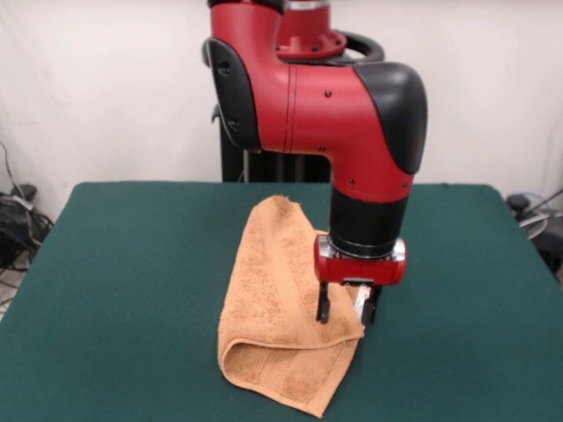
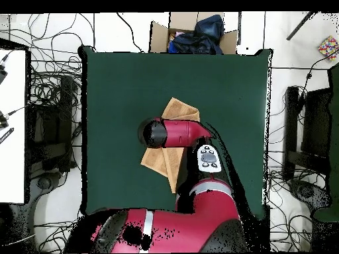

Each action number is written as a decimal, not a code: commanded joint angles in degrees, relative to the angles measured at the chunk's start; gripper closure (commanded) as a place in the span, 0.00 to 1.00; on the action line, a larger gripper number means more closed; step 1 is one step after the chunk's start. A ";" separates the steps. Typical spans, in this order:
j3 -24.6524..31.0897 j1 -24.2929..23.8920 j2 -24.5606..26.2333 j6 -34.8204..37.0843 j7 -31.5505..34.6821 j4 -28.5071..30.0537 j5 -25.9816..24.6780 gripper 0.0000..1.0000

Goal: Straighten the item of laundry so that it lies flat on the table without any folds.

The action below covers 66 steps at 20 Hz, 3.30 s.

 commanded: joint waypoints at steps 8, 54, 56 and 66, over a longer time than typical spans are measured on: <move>0.79 0.78 0.31 2.63 8.52 2.60 1.48 0.00; 1.38 -1.18 4.83 3.26 4.92 -4.23 0.73 0.00; 1.34 -1.08 4.99 2.67 5.23 -3.87 0.65 0.00; 1.10 -0.92 4.59 2.53 5.66 -3.44 0.69 0.00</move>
